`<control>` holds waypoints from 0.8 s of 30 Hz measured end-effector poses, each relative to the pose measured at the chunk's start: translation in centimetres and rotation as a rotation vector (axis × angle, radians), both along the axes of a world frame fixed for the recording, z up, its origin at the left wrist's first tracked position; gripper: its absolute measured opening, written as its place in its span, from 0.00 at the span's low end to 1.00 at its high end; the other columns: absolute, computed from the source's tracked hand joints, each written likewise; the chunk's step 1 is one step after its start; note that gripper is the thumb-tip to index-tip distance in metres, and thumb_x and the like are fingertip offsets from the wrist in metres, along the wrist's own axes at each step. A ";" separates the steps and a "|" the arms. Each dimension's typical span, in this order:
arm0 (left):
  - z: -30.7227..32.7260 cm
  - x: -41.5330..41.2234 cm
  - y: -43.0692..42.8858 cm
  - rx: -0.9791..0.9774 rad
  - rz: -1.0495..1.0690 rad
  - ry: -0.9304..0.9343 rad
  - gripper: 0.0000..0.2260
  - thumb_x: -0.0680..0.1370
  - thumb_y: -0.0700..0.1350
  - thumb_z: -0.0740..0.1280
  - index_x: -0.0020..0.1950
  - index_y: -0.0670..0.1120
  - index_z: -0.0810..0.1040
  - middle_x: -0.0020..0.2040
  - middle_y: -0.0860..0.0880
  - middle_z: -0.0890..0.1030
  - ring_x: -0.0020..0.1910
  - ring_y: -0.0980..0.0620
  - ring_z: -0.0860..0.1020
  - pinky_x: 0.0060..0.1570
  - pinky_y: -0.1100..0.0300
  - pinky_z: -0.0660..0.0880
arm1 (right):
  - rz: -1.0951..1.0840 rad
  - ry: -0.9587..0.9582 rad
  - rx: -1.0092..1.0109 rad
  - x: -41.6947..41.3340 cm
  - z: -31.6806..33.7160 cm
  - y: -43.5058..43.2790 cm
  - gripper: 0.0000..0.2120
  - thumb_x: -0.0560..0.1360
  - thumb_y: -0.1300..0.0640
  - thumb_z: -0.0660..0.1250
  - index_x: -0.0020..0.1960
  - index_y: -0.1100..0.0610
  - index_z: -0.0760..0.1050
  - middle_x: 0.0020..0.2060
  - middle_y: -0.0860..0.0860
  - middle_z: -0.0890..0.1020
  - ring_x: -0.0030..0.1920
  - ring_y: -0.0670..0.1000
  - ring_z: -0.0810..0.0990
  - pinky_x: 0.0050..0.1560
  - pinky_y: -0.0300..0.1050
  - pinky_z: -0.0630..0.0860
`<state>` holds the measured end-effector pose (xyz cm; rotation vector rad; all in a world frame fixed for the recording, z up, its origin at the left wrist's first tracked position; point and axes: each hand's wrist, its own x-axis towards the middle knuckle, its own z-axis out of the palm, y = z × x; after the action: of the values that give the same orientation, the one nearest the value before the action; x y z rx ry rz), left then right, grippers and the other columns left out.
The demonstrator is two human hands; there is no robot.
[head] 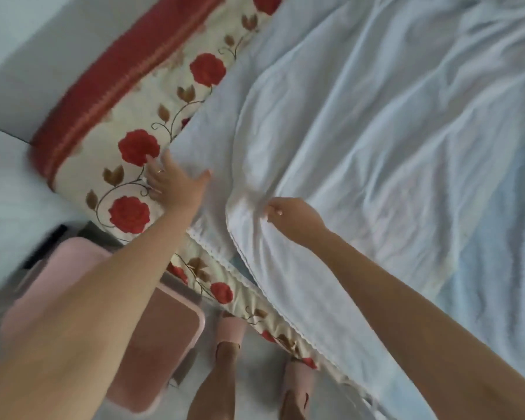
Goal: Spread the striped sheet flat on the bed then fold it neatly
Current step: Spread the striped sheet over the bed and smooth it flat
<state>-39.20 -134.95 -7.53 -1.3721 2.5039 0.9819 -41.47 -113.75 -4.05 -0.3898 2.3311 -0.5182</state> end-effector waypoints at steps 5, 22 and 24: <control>0.3 -1.9 -3.6 -0.063 0.034 -0.078 0.19 0.73 0.57 0.69 0.58 0.49 0.73 0.55 0.46 0.76 0.67 0.41 0.66 0.66 0.43 0.53 | -0.193 0.151 -0.012 -6.5 1.8 0.7 0.12 0.78 0.56 0.58 0.60 0.51 0.74 0.46 0.47 0.78 0.44 0.50 0.75 0.45 0.42 0.71; -1.5 1.7 -10.5 -0.412 -0.422 0.202 0.14 0.78 0.44 0.67 0.38 0.43 0.65 0.27 0.50 0.66 0.24 0.50 0.65 0.25 0.63 0.59 | 0.367 0.057 -0.081 -17.7 -2.0 -7.1 0.32 0.78 0.69 0.54 0.77 0.51 0.50 0.70 0.54 0.65 0.66 0.54 0.70 0.60 0.42 0.67; -2.4 1.9 -10.0 -0.468 -0.300 0.107 0.12 0.78 0.46 0.66 0.41 0.40 0.69 0.31 0.44 0.72 0.29 0.46 0.70 0.25 0.56 0.65 | 0.293 0.168 -0.116 -19.5 -1.5 -7.0 0.29 0.78 0.69 0.53 0.77 0.53 0.54 0.71 0.54 0.62 0.65 0.53 0.71 0.57 0.40 0.68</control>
<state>-37.26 -144.97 -9.95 -1.0013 3.0343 0.4379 -60.94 -120.75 -5.57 -0.8433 2.3523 -0.4932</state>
